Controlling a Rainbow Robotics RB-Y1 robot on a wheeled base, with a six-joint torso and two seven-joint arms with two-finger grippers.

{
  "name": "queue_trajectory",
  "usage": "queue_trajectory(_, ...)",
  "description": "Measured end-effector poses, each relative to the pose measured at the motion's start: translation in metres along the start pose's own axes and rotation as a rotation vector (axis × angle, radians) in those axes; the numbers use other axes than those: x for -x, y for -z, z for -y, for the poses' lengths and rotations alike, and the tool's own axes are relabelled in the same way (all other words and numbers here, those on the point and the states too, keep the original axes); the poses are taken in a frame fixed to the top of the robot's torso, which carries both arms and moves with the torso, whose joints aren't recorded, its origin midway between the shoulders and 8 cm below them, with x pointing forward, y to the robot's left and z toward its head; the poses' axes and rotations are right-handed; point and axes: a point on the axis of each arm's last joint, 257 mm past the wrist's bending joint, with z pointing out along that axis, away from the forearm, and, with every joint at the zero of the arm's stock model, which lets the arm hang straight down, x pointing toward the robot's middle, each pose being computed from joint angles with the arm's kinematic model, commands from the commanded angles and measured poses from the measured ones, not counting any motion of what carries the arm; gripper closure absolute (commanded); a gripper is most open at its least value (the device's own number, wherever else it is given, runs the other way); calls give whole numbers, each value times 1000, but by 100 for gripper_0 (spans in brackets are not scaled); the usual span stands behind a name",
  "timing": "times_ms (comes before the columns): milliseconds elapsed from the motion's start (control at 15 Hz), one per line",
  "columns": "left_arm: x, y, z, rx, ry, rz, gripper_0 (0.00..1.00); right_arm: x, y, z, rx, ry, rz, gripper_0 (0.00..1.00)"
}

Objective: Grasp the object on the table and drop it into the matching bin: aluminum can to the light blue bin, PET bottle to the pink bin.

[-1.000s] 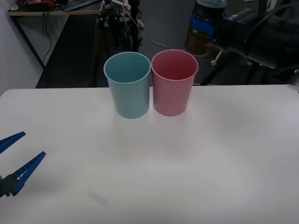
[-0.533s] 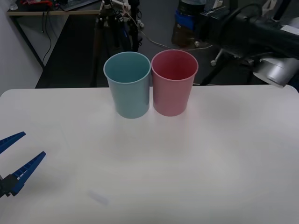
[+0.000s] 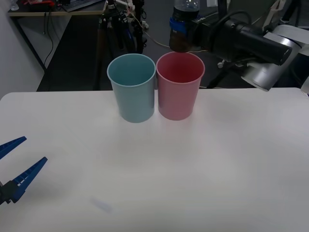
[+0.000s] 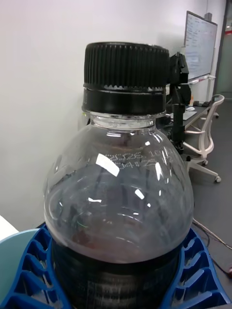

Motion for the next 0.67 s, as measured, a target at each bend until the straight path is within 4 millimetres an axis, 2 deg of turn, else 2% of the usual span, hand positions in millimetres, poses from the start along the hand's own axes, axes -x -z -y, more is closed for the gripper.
queue_trajectory(333, 0, 0, 0, 0, 0, 0, 0, -11, -8, -13, 21, 12, -8, 100)
queue_trajectory(600, 0, 0, 0, 0, 0, 0, 0, -16, -12, -14, 27, 24, -2, 100)
queue_trajectory(667, 0, 0, 0, 0, 0, 0, 0, -16, -12, -14, 27, 27, -2, 80)
